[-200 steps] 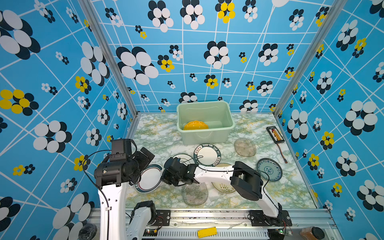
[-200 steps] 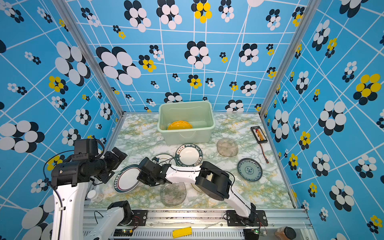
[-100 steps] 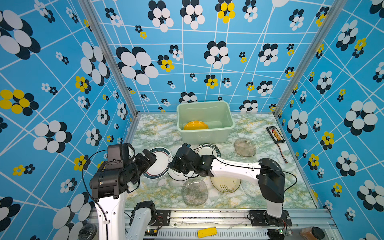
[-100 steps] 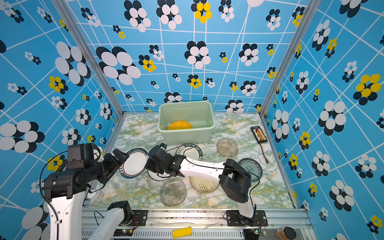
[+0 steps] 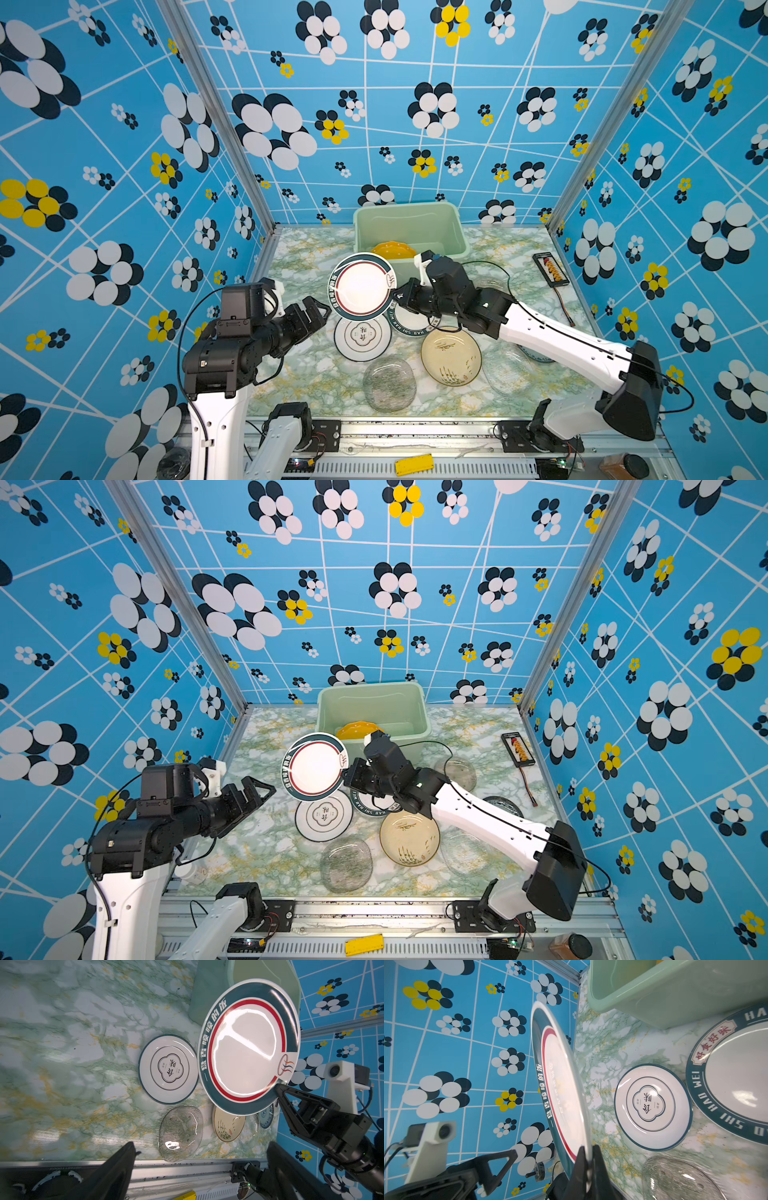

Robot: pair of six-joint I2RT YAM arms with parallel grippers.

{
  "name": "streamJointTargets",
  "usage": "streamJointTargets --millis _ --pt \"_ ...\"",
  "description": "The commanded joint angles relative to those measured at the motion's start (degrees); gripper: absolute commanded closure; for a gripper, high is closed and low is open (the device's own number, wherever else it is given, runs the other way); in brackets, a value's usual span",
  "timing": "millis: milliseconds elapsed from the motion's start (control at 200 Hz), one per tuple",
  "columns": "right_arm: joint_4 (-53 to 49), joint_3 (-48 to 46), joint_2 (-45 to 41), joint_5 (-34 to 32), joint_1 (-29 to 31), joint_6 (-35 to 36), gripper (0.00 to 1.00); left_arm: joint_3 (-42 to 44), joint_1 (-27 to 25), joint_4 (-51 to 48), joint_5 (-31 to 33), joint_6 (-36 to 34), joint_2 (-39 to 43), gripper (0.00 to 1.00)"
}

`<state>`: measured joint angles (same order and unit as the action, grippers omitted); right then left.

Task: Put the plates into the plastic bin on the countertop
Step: 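Lift the red-ringed plate upright while the left gripper reaches to its rim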

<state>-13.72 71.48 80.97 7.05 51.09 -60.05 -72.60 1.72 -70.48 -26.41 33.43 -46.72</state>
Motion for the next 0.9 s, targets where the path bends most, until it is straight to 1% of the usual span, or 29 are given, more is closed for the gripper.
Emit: streamJointTargets --millis 0,110,215,295,350,540,625,895 --pt "0.18 -3.76 -5.84 6.71 -3.50 3.77 1.00 3.53 -3.43 9.59 -5.25 -0.28 -0.59 0.00" --pt "0.47 -6.27 -9.91 10.91 -6.07 3.97 1.00 6.90 -5.93 14.76 -6.49 0.51 -1.36 0.00" --pt "0.67 -7.44 -12.72 14.01 -7.36 3.83 1.00 11.47 -7.05 22.87 -8.24 4.62 -0.34 0.02" --pt "0.93 -7.65 -13.71 15.91 -7.74 3.80 1.00 14.73 -7.83 29.77 -10.32 8.51 0.22 0.04" --pt "1.14 -7.59 -14.07 16.86 -7.82 3.71 1.00 16.37 -8.78 34.07 -11.50 9.97 0.18 0.06" --pt "3.08 -9.07 -13.58 19.25 -7.94 2.20 1.00 17.30 -10.96 39.95 -12.79 11.26 -0.98 0.22" --pt "4.50 -9.66 -13.47 19.63 -7.89 1.32 1.00 17.37 -11.18 40.83 -12.90 11.72 -1.09 0.31" --pt "8.58 -10.01 -12.55 20.47 -7.98 -1.09 1.00 19.29 -12.65 43.42 -13.09 14.29 -0.74 0.50"
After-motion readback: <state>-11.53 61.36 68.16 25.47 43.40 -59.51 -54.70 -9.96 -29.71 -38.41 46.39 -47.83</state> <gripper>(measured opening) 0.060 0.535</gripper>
